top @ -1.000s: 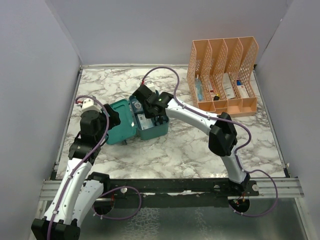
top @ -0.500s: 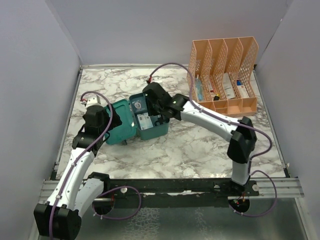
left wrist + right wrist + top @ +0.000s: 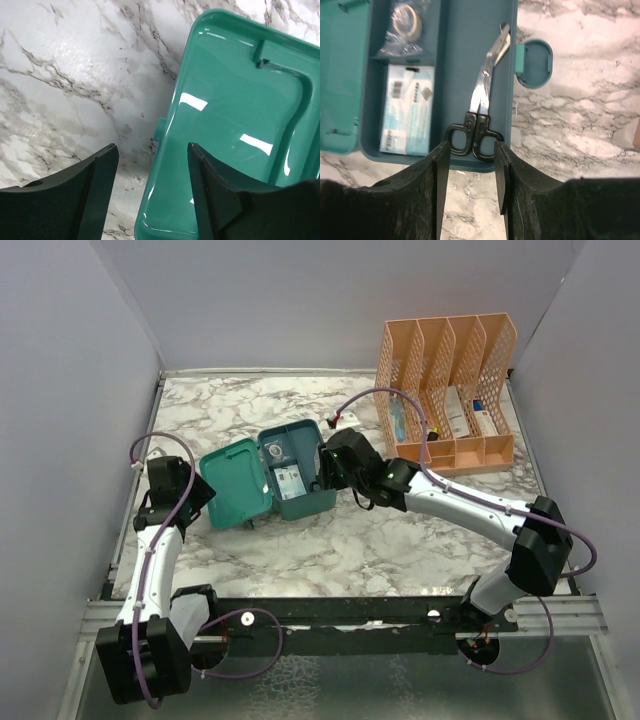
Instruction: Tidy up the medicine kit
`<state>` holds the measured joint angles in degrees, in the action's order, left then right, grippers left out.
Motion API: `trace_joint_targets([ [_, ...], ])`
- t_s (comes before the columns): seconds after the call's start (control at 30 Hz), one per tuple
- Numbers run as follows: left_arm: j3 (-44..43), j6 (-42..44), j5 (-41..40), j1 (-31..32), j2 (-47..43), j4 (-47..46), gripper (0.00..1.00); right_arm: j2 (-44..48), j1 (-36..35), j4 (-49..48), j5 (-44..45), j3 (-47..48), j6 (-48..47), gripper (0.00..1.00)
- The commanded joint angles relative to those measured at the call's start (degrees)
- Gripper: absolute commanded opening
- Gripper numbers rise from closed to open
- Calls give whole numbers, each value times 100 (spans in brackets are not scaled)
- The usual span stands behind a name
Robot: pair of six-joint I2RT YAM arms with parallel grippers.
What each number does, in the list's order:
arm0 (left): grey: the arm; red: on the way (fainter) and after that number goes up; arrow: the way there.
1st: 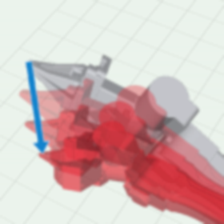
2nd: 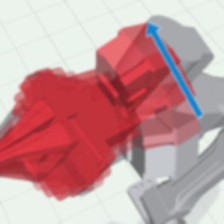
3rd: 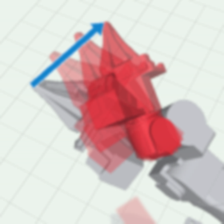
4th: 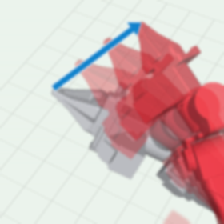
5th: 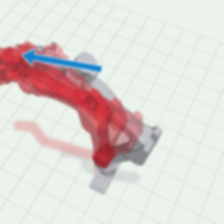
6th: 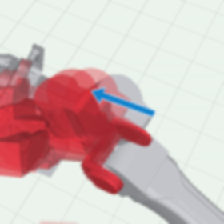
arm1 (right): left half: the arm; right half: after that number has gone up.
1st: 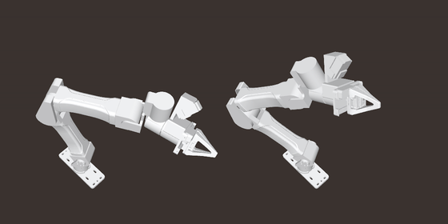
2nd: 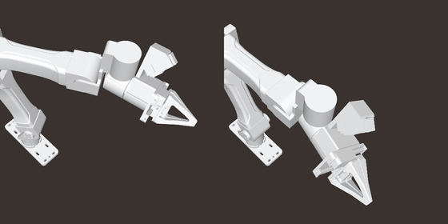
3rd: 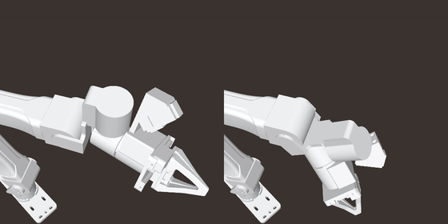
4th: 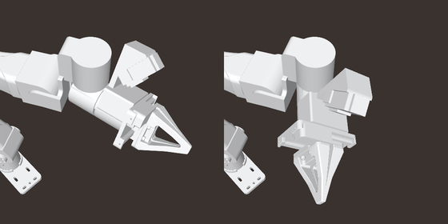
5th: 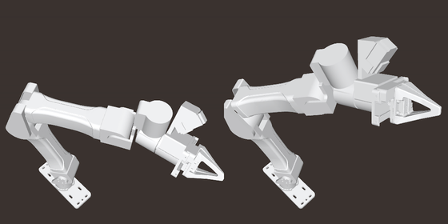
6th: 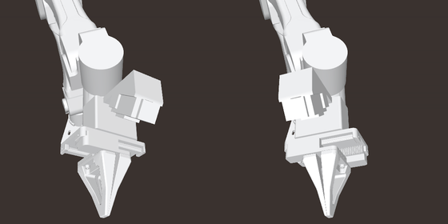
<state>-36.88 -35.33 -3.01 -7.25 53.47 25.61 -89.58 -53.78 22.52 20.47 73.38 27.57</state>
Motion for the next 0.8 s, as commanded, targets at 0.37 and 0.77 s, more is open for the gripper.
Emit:
trace_joint_targets([
  [0.37, 438, -217, 1426, -237, -32, -316, 40, 527, 415, -465, 361, -460, 196, 36],
  [0.77, -350, 139, 1021, -237, 177, 231, 0, 460, 1193, -451, 1, -580, 704, 36],
])
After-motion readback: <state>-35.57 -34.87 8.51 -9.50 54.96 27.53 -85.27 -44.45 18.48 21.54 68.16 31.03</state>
